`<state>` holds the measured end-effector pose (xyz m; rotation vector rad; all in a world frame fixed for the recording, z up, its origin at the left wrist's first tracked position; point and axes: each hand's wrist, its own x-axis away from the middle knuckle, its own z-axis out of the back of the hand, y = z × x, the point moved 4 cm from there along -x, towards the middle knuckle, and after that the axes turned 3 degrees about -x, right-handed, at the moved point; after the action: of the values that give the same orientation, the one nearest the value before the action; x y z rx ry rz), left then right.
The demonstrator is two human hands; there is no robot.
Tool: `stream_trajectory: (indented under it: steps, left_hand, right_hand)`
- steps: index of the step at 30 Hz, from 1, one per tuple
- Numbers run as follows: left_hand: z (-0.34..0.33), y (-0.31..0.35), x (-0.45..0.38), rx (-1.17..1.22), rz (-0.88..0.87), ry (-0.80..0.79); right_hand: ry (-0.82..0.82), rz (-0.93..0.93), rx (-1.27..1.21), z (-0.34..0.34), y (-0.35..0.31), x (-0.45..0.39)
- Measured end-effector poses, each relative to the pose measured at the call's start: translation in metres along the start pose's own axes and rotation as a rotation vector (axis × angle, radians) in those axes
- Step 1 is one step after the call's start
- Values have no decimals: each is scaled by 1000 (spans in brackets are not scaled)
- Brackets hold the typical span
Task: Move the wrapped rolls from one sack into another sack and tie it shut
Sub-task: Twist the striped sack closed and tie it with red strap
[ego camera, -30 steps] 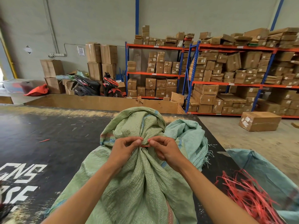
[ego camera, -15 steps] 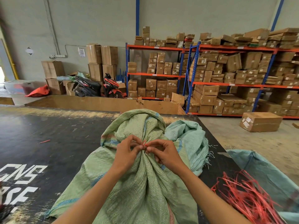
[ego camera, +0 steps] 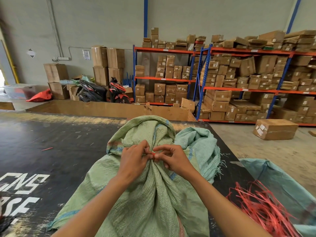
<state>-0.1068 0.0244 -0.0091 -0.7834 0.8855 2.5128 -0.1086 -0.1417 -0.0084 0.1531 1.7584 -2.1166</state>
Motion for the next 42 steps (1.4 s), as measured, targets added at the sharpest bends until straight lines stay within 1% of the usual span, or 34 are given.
stream_trajectory:
  steps: [3,5,8,12,18,21,25,30,34,35,36,39,42]
  left_hand:
    - [1,2,0,-55,-27,21]
    - [0,1,-1,-47,-37,17]
    - [-2,2,1,-32,-40,30]
    - [-5,9,10,-57,-16,128]
    - [-6,18,17,-144,-81,223]
    - [-8,18,17,-193,-113,235]
    - [-12,14,16,-201,-140,216]
    - [-12,13,14,-216,-164,216]
    - [-12,15,13,-199,-170,211]
    - [-11,15,13,-190,-172,212]
    - [-11,16,13,-177,-172,215]
    - [-11,12,12,-85,-151,205]
    - [-10,5,13,28,-114,152]
  right_hand:
    - [51,16,9,1,-3,-1]
    - [75,4,14,2,-3,-2]
    - [155,18,61,3,-2,-4]
    - [255,95,202,0,-2,-4]
    - [286,197,325,-3,-9,-4]
    - [248,277,477,-3,-14,-6]
    - [128,356,685,-6,-18,-6]
    - [-49,357,849,-7,-17,-12]
    - [-74,314,1010,-8,-15,-15]
    - [-86,289,1014,-8,-15,-17]
    - [-99,241,963,-6,-17,-18]
    - [-138,29,658,3,-23,-21]
    - [-161,-143,377,7,-18,-18]
